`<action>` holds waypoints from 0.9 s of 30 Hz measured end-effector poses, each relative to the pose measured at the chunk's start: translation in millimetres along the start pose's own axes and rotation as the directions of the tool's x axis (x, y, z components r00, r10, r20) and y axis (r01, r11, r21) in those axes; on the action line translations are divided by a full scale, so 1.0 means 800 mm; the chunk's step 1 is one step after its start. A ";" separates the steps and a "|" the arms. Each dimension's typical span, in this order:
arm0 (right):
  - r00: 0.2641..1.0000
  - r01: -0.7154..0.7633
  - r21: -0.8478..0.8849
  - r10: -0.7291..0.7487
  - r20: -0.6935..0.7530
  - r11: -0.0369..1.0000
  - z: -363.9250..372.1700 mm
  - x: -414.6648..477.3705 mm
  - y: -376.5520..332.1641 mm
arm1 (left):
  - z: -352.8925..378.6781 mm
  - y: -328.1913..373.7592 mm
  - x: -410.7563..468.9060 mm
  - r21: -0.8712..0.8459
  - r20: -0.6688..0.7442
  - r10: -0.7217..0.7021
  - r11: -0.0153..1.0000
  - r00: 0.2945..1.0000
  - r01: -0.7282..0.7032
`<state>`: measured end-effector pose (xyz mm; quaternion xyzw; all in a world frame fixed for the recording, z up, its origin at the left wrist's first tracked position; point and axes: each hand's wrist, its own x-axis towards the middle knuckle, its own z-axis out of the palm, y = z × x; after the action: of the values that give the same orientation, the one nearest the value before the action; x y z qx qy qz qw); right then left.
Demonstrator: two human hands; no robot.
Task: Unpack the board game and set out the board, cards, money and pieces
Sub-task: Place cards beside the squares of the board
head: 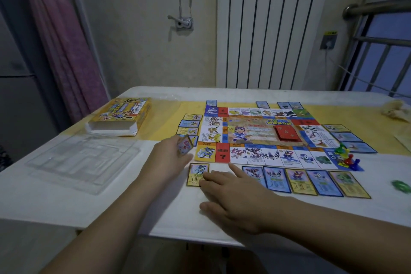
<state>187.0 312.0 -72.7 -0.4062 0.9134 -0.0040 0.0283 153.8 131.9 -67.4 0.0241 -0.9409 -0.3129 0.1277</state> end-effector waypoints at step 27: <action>0.813 -0.027 0.998 0.580 0.050 -0.049 -0.030 -0.043 0.026 | 0.018 0.066 -0.056 -0.767 0.501 0.105 0.514 0.859 0.384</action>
<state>193.2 350.8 -47.4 -0.0374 0.6990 -0.7049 0.1144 195.5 188.4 -57.4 -0.0418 -0.6618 -0.7343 -0.1452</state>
